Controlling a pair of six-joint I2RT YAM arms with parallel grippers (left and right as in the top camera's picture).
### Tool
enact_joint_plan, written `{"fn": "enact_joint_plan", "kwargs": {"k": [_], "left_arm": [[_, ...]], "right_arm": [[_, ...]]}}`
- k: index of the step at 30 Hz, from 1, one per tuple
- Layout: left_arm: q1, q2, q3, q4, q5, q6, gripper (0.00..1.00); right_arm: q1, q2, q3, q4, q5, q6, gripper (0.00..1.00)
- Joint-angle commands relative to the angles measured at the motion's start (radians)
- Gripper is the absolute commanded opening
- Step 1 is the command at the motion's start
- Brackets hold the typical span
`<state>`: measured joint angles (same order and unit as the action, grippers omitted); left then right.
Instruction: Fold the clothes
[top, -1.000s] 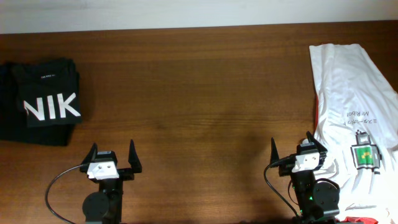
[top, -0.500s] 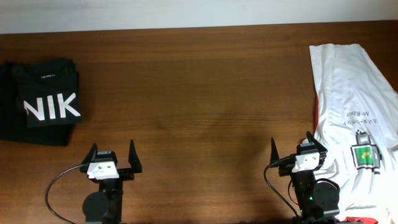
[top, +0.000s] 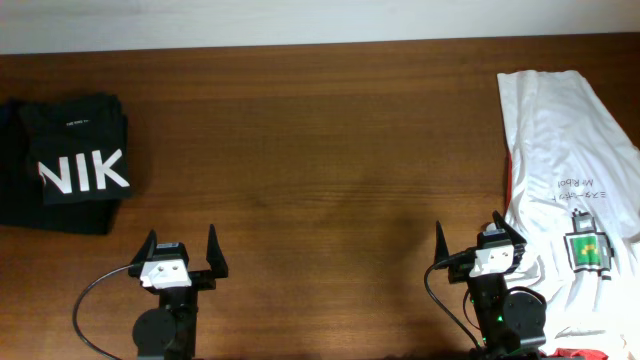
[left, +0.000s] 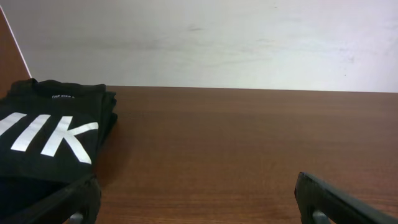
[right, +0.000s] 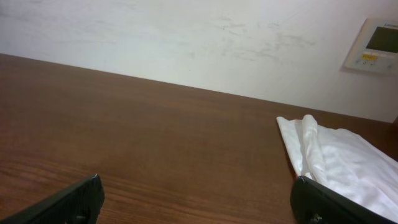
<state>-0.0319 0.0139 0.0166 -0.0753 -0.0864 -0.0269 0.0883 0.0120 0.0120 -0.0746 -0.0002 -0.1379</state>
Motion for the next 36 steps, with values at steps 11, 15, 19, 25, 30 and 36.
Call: {"fn": "enact_joint_plan", "kwargs": {"k": [11, 15, 19, 25, 30, 36], "left_arm": [[-0.005, -0.004, -0.007, -0.001, 0.007, 0.012, 0.99], [-0.005, 0.0, -0.007, -0.001, 0.008, 0.012, 0.99], [-0.005, 0.0, -0.007, 0.027, 0.02, 0.012, 0.99], [-0.005, 0.009, 0.058, 0.006, 0.063, 0.012, 0.99], [-0.005, 0.163, 0.234, -0.101, 0.065, 0.012, 0.99], [-0.005, 0.474, 0.497, -0.261, 0.065, 0.012, 0.99]], "right_arm": [[-0.004, -0.006, -0.006, -0.003, -0.006, 0.075, 0.99], [-0.004, -0.006, 0.01, -0.012, -0.002, 0.132, 0.99], [-0.004, 0.008, 0.119, -0.149, 0.066, 0.132, 0.99], [-0.004, 0.137, 0.284, -0.29, 0.066, 0.182, 0.99], [-0.004, 0.413, 0.503, -0.413, 0.066, 0.181, 0.99], [-0.005, 0.822, 0.871, -0.702, 0.064, 0.18, 0.99]]}}
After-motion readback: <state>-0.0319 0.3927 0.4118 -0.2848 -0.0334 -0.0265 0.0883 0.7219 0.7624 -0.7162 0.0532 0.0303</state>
